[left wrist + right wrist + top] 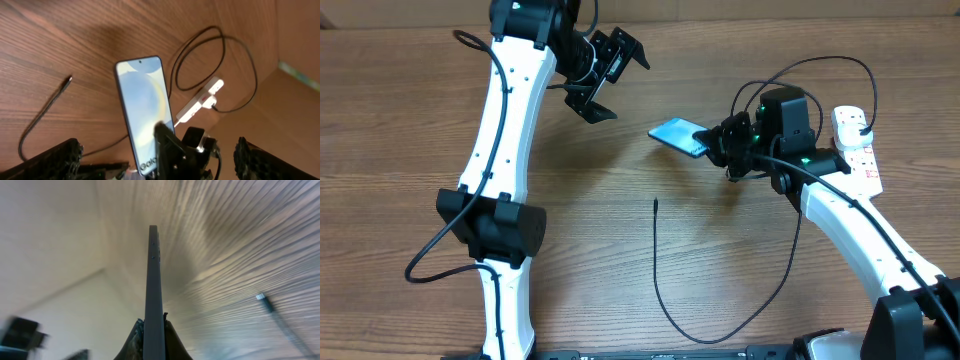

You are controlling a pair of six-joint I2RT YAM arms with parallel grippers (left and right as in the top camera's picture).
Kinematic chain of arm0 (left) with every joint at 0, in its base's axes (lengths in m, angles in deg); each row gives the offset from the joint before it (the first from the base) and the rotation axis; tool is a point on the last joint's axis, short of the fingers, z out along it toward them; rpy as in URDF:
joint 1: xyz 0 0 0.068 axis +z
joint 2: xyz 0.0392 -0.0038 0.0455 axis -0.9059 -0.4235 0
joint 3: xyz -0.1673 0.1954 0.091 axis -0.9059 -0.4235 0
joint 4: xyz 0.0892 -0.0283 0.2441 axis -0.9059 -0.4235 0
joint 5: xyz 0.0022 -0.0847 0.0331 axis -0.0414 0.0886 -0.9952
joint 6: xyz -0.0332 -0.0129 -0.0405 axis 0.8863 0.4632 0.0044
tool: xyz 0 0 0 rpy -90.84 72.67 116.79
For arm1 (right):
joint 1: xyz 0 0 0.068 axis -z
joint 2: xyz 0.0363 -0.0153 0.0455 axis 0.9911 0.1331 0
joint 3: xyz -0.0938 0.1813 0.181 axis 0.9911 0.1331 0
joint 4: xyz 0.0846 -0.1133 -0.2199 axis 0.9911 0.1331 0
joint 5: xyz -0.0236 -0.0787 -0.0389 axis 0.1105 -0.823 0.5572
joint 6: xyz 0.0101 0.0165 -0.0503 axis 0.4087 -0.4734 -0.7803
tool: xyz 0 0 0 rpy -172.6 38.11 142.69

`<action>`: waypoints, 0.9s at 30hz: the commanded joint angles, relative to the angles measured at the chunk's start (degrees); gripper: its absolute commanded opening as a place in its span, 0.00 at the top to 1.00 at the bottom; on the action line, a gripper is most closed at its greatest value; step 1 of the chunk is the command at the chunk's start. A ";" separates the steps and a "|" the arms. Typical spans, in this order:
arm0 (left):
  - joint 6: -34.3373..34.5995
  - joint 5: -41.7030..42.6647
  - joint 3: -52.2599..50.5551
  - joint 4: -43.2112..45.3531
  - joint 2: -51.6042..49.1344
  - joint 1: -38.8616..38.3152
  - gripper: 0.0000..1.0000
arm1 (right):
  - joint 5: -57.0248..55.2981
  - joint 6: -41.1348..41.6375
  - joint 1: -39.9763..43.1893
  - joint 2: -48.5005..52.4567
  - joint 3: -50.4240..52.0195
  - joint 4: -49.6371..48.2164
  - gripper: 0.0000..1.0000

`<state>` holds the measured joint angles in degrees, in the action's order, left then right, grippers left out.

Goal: Plug charger to phone and switch on socket

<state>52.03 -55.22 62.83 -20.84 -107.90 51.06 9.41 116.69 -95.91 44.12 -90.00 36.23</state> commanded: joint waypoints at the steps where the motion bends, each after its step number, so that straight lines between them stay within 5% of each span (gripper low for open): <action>1: 3.04 -3.28 1.51 -0.48 2.27 -0.48 0.01 | 4.63 14.67 0.09 -0.17 -1.20 -4.09 0.96; 12: 9.05 -3.28 1.46 -0.31 2.23 -0.48 0.01 | 13.70 32.33 0.09 -0.17 -1.20 -17.81 0.96; 27: 14.93 -5.86 1.40 0.04 2.19 -2.40 0.01 | 19.02 41.44 0.02 -0.17 -1.20 -23.82 0.96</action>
<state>64.88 -59.24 63.07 -20.97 -107.36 49.57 26.24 152.25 -95.89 44.14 -90.00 14.32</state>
